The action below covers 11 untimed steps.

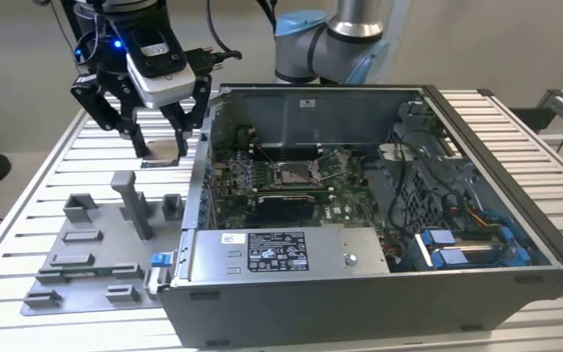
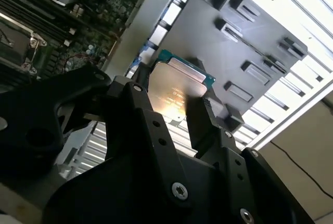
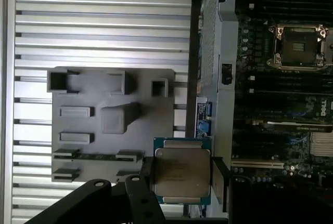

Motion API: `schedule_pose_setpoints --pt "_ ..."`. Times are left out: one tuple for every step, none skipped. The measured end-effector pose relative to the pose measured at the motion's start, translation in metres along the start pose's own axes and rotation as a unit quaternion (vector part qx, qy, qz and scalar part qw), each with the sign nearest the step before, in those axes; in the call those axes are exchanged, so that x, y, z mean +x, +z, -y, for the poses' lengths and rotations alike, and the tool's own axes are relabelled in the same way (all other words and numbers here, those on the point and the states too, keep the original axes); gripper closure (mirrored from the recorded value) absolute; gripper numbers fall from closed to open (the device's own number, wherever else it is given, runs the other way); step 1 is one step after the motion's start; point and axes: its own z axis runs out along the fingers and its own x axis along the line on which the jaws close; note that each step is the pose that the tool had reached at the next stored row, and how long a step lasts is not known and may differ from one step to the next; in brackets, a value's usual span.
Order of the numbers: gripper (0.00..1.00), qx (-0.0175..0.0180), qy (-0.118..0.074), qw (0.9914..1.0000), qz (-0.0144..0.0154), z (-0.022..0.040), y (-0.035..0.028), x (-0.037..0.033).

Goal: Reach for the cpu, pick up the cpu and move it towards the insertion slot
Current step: 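Pick up the cpu and move it towards the insertion slot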

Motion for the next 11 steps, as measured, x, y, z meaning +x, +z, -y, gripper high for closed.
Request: schedule_pose_setpoints --pt "1.0 0.0 0.0 1.0 0.0 0.0 0.0 -0.0025" --pt "1.0 0.0 0.0 1.0 0.0 0.0001 0.0 -0.0047" --pt "1.0 0.0 0.0 1.0 0.0 0.0002 0.0 -0.007" --pt "1.0 0.0 0.0 1.0 0.0 0.0002 0.0 -0.0093" --pt "1.0 0.0 0.0 1.0 0.0 0.0002 0.0 -0.0114" --pt "1.0 0.0 0.0 1.0 0.0 0.0003 0.0 -0.0136" --pt "1.0 0.0 0.0 1.0 0.0 0.0003 -0.0001 -0.0157" --pt "1.0 0.0 0.0 1.0 0.0 0.0003 -0.0001 -0.0178" --pt "1.0 0.0 0.0 1.0 0.0 0.0004 -0.0001 -0.0199" --pt "1.0 0.0001 0.0 1.0 0.0 0.0004 -0.0001 -0.022" --pt "1.0 0.0 0.0 1.0 0.0 0.0005 -0.0001 -0.0239"
